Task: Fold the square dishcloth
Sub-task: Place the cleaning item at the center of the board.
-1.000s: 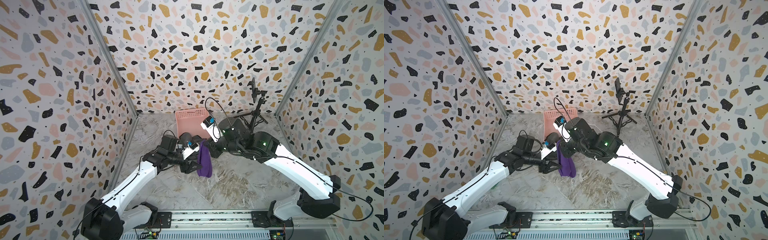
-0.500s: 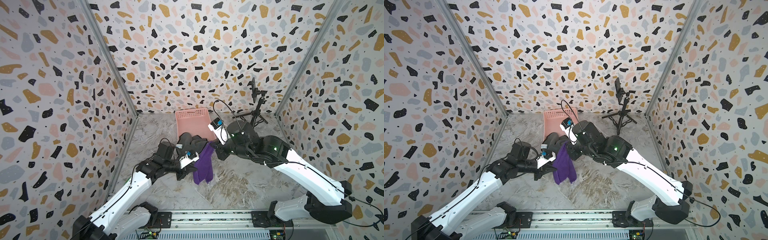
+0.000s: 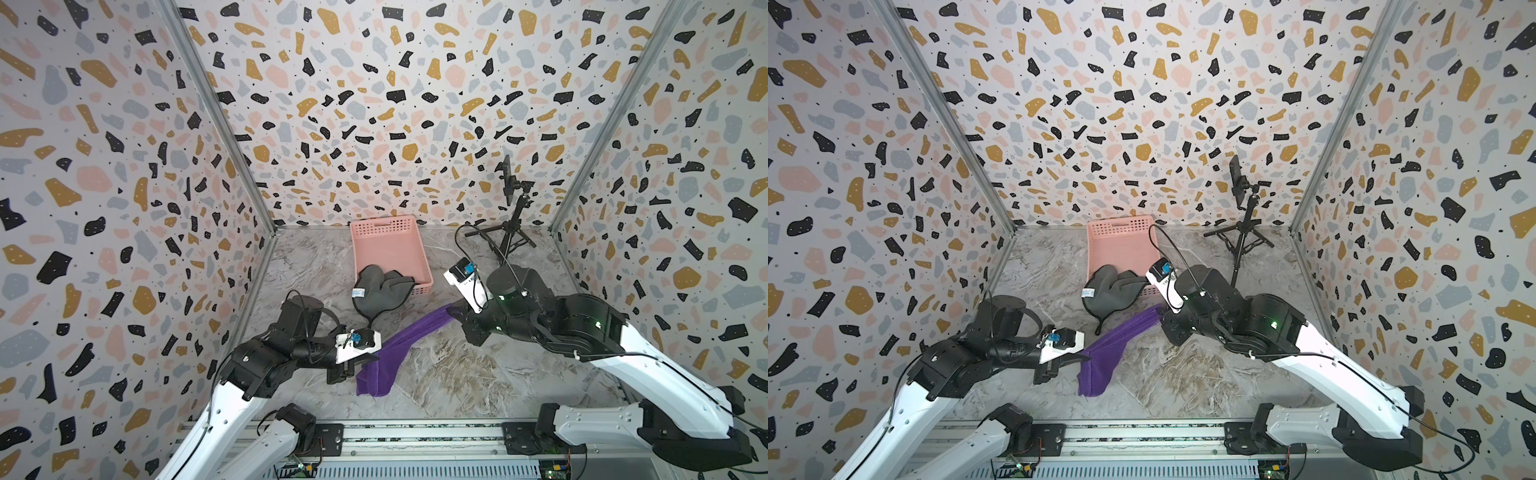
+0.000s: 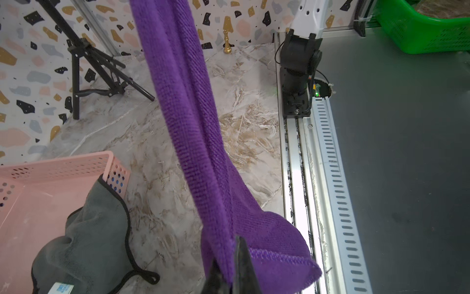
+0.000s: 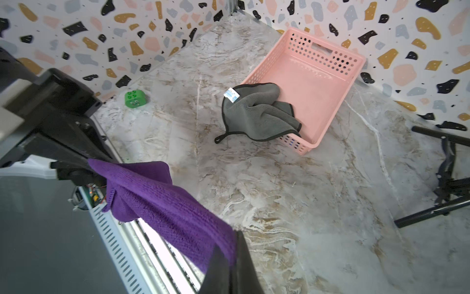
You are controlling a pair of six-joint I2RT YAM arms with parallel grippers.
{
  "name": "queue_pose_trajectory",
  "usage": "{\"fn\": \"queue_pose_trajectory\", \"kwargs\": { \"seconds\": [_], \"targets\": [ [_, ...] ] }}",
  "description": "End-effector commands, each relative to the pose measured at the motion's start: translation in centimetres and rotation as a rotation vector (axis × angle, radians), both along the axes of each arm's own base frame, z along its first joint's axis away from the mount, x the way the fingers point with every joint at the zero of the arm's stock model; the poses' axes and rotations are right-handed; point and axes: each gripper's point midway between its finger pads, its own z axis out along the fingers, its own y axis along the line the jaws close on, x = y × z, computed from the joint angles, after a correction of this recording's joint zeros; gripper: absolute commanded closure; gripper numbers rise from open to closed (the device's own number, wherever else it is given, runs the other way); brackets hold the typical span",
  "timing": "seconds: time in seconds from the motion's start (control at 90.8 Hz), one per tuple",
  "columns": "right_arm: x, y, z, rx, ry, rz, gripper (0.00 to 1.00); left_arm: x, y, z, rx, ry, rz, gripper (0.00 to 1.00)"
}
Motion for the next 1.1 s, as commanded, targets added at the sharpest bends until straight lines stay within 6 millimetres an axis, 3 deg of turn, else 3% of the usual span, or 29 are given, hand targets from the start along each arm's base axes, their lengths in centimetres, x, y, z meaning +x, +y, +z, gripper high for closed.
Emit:
{"fn": "queue_pose_trajectory", "kwargs": {
  "seconds": [0.0,0.077,0.154,0.286,0.495,0.661,0.782,0.837,0.903,0.991,1.068,1.09],
  "targets": [
    [0.2,-4.0,1.4,0.016,-0.041,-0.110,1.00,-5.1,2.1,-2.7,0.111,0.213,-0.066,1.00],
    [-0.6,-4.1,1.1,0.036,-0.014,-0.084,1.00,-5.8,1.9,-2.3,0.074,0.222,-0.091,1.00],
    [-1.4,-3.9,0.6,0.050,0.021,-0.052,1.00,-5.2,1.6,-2.5,0.076,0.225,-0.064,1.00],
    [-1.3,-5.0,-1.8,-0.001,0.032,-0.091,1.00,-3.9,1.3,-4.7,0.168,0.215,-0.051,1.00],
    [1.6,-6.3,-7.6,-0.197,0.031,-0.237,1.00,1.1,-1.3,-12.3,0.448,0.158,-0.028,1.00],
    [5.5,-6.8,-12.0,-0.303,0.109,-0.345,1.00,6.6,-4.1,-14.9,0.498,0.091,0.075,0.96],
    [9.0,-7.5,-14.8,-0.305,0.190,-0.438,1.00,9.6,-5.3,-15.1,0.473,-0.008,0.140,0.79],
    [10.6,-7.8,-15.7,-0.307,0.211,-0.485,1.00,10.2,-5.6,-14.9,0.467,-0.023,0.153,0.61],
    [12.5,-8.2,-16.5,-0.313,0.209,-0.541,1.00,10.5,-5.5,-14.9,0.471,-0.040,0.158,0.46],
    [14.8,-8.2,-17.4,-0.318,0.211,-0.592,1.00,10.5,-5.1,-15.6,0.499,-0.059,0.150,0.41],
    [16.7,-8.3,-18.0,-0.337,0.206,-0.635,1.00,8.9,-4.5,-16.8,0.532,-0.013,0.081,0.40],
    [17.1,-8.3,-18.0,-0.344,0.201,-0.643,0.96,8.5,-4.5,-17.0,0.533,-0.005,0.066,0.40]
  ]
}}
